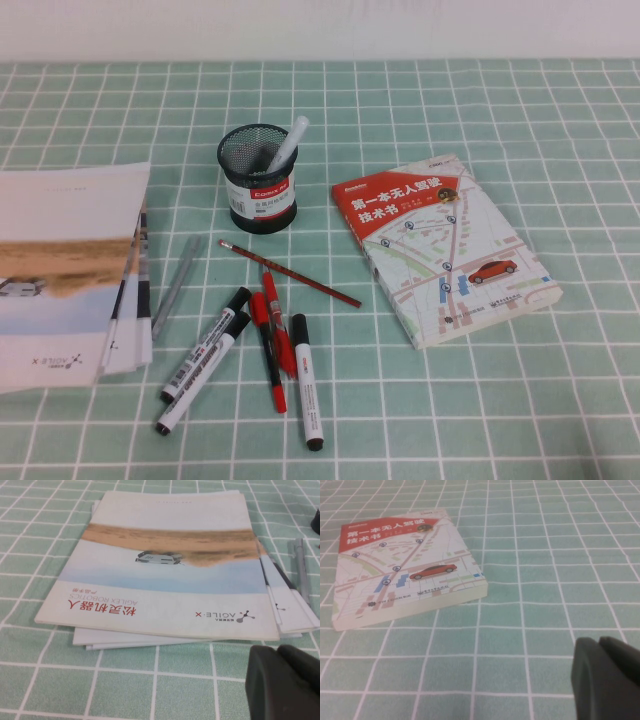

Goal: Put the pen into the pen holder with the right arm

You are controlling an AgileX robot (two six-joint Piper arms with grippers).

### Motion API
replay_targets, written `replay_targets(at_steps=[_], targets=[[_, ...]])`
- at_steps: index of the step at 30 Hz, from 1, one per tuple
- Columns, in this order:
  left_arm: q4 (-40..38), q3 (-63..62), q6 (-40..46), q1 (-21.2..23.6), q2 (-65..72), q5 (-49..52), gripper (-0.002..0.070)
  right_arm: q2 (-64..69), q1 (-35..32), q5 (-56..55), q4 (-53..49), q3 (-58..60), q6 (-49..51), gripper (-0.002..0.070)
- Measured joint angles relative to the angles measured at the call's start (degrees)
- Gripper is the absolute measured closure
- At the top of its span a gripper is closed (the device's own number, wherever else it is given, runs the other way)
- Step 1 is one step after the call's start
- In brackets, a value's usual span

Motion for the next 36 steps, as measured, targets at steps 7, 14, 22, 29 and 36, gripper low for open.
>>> replay_targets(at_steps=[7,14,22,29,36], targets=[[0.0,0.0,0.0,0.0,0.0,0.0,0.0679,0.0,0.0,-3.07,8.12,0.0,0.0,0.0695],[0.0,0.0,0.0,0.0,0.0,0.0,0.0679,0.0,0.0,-9.99,27.11,0.0,0.0,0.0695],[0.0,0.0,0.0,0.0,0.0,0.0,0.0679,0.0,0.0,-11.44,34.21,-0.15,-0.32,0.0695],[0.0,0.0,0.0,0.0,0.0,0.0,0.0679,8.71,0.0,0.84,32.86,-11.19,-0.83,0.0695],[0.0,0.0,0.0,0.0,0.0,0.0,0.0679,28.98,0.0,18.74,23.6,-28.78,-3.56,0.0695]])
